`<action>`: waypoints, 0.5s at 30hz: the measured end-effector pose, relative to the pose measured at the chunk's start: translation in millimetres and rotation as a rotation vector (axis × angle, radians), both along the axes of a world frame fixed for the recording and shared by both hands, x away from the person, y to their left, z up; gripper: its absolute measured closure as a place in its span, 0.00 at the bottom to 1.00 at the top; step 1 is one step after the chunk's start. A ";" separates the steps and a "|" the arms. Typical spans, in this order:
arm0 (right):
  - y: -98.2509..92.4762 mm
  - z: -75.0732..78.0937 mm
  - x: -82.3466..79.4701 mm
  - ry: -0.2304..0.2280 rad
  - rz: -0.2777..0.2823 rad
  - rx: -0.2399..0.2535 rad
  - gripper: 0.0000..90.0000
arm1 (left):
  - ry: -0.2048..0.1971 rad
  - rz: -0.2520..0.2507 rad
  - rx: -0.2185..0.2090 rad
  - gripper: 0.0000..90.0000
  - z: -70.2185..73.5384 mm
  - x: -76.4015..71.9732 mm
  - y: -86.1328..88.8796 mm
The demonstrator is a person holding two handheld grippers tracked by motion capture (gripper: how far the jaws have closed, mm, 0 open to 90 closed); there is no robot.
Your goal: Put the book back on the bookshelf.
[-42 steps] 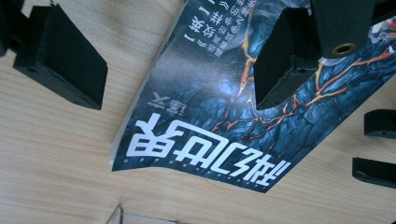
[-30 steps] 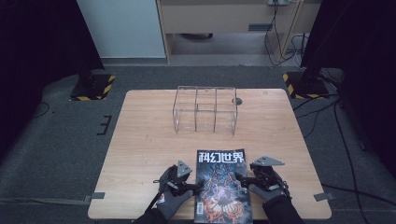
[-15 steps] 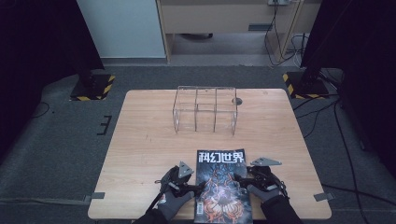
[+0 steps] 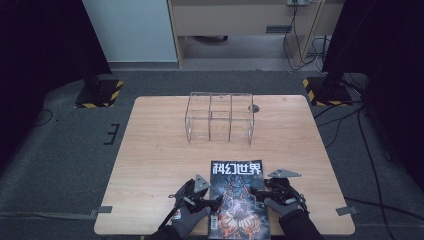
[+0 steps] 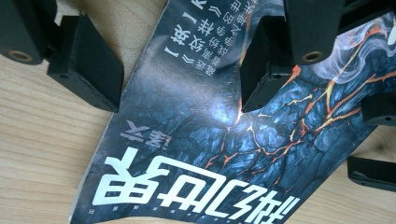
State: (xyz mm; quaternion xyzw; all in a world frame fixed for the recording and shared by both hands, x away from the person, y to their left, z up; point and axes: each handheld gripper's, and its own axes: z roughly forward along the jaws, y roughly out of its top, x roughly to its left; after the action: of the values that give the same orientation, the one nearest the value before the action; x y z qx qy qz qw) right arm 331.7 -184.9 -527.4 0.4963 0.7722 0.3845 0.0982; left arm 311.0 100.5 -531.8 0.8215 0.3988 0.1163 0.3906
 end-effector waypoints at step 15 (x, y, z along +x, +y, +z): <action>0.0 -1.3 -1.2 -0.001 -0.014 0.031 0.30 | -0.007 -0.025 -0.006 0.27 -0.9 -1.4 -6.5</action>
State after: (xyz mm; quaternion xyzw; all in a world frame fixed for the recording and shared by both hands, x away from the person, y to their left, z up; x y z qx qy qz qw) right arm 330.5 -184.9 -528.7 0.5029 0.7626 0.3960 0.0933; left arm 309.6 94.0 -532.7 0.8249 0.3873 0.1131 0.3959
